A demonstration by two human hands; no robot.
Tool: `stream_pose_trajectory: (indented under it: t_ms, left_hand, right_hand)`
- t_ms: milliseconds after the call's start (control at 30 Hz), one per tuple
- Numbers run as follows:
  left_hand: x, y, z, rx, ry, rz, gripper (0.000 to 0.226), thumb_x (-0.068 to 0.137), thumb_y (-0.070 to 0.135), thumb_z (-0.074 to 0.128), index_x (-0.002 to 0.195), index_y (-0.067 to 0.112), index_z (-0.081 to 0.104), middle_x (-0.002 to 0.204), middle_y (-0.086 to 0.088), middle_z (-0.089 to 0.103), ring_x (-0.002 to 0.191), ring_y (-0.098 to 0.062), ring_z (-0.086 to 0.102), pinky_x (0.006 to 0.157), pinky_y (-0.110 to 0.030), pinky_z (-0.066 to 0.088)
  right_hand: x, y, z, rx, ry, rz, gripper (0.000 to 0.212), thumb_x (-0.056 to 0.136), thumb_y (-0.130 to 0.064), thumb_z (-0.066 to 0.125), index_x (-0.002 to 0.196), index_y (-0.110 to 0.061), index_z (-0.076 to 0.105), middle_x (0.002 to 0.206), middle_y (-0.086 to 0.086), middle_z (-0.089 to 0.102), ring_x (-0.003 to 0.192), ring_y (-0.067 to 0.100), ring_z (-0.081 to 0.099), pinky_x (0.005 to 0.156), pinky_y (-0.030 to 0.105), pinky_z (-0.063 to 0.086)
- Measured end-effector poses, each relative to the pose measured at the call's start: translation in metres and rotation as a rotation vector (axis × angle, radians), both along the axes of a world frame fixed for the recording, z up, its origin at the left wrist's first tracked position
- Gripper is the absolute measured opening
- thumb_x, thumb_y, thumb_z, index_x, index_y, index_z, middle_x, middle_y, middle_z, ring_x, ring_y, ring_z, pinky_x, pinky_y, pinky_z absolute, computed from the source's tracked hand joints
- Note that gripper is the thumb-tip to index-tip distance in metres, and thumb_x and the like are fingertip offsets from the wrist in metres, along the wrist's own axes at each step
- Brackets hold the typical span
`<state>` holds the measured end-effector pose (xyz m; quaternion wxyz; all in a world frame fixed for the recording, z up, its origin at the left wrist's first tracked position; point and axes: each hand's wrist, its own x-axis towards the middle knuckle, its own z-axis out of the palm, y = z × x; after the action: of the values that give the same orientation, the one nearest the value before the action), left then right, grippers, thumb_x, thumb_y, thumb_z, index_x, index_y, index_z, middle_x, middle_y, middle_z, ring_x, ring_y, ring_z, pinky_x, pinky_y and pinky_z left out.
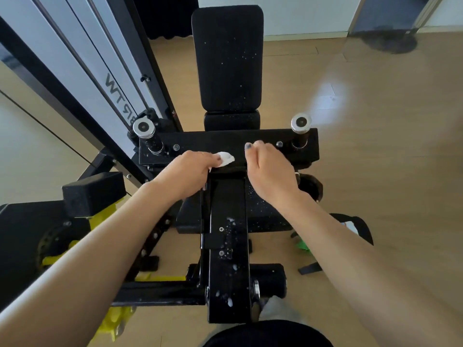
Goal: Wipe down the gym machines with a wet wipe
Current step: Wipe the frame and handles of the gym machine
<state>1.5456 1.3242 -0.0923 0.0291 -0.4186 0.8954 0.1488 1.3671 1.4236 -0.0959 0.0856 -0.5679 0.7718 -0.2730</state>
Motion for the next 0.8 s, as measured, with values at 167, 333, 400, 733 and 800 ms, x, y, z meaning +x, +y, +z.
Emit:
stream_pose_trajectory:
  t_ms: [167,333,400,733,800]
  left_hand:
    - [-0.030,0.031,0.002,0.076,0.130,-0.066,0.065,0.095,0.002,0.036,0.146,0.039,0.048,0.133,0.003,0.063,0.115,-0.023,0.063,0.093,-0.042,0.055]
    - [-0.008,0.009,0.009,0.102,0.104,0.168,0.051,0.098,0.003,0.036,0.132,0.028,0.065,0.137,0.007,0.061,0.125,-0.019,0.057,0.104,-0.032,0.047]
    - [0.004,0.012,0.008,0.119,0.213,0.304,0.044,0.099,0.005,0.039,0.120,0.025,0.072,0.126,0.006,0.065,0.112,-0.012,0.059,0.090,-0.019,0.045]
    - [0.010,0.023,-0.008,0.117,0.417,0.059,0.049,0.095,-0.003,0.040,0.123,0.023,0.069,0.129,0.007,0.067,0.122,-0.013,0.060,0.107,-0.029,0.047]
    - [0.020,0.027,-0.012,0.135,0.530,0.097,0.050,0.094,-0.009,0.040,0.125,0.015,0.071,0.134,0.005,0.065,0.131,-0.008,0.055,0.113,-0.021,0.039]
  right_hand:
    - [0.010,-0.025,-0.024,0.236,0.002,0.011,0.045,0.110,-0.029,0.021,0.151,-0.016,0.037,0.118,0.011,0.061,0.105,0.034,0.063,0.074,0.041,0.047]
    - [0.004,-0.030,-0.035,0.237,-0.108,-0.135,0.066,0.109,-0.049,0.013,0.103,-0.014,0.069,0.088,0.006,0.069,0.082,0.029,0.067,0.068,0.036,0.041]
    - [0.005,-0.031,-0.036,0.220,-0.074,-0.133,0.069,0.109,-0.052,0.012,0.084,-0.014,0.065,0.074,0.003,0.063,0.072,0.027,0.062,0.065,0.035,0.039]
    - [0.007,-0.032,-0.041,0.162,-0.039,-0.170,0.069,0.110,-0.049,0.015,0.066,-0.015,0.056,0.064,0.001,0.059,0.065,0.025,0.062,0.062,0.035,0.045]
    - [0.009,-0.033,-0.041,0.147,-0.046,-0.209,0.067,0.110,-0.047,0.016,0.062,-0.016,0.052,0.063,0.003,0.060,0.064,0.027,0.063,0.062,0.036,0.046]
